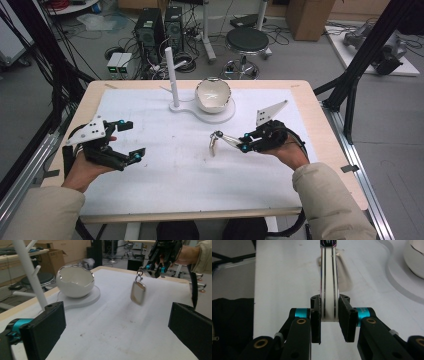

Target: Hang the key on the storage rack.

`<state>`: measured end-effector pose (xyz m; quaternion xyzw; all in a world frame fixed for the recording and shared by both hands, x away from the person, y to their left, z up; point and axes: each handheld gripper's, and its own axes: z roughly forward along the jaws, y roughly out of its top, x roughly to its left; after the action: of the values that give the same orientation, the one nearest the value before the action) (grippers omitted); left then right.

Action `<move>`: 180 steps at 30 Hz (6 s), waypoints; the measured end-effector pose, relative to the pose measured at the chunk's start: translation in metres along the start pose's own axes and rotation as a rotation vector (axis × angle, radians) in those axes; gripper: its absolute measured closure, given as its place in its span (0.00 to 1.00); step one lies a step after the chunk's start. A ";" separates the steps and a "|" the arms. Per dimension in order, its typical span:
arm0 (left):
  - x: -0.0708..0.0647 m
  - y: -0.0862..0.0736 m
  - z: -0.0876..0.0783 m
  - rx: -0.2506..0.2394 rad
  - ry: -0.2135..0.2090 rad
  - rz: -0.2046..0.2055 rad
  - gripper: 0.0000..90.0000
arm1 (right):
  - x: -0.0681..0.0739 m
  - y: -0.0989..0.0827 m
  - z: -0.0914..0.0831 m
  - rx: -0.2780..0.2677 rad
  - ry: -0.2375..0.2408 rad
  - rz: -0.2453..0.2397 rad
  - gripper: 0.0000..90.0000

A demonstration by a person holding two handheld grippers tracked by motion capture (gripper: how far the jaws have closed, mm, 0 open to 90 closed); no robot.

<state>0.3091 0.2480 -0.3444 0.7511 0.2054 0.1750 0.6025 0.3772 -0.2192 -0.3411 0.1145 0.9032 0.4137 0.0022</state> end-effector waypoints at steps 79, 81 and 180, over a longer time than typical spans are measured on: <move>-0.048 0.059 0.125 0.436 -0.363 0.213 0.82 | 0.029 0.053 0.033 0.057 0.108 -0.228 0.82; -0.047 0.060 0.124 0.432 -0.366 0.213 0.82 | 0.030 0.053 0.033 0.047 0.103 -0.229 0.82; 0.139 0.044 0.097 0.190 0.042 -0.288 0.83 | 0.031 -0.160 -0.014 -0.637 -0.668 0.255 0.01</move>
<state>0.4814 0.2314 -0.3199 0.7636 0.3391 0.0825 0.5433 0.3127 -0.3243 -0.4489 0.3445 0.6603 0.6073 0.2766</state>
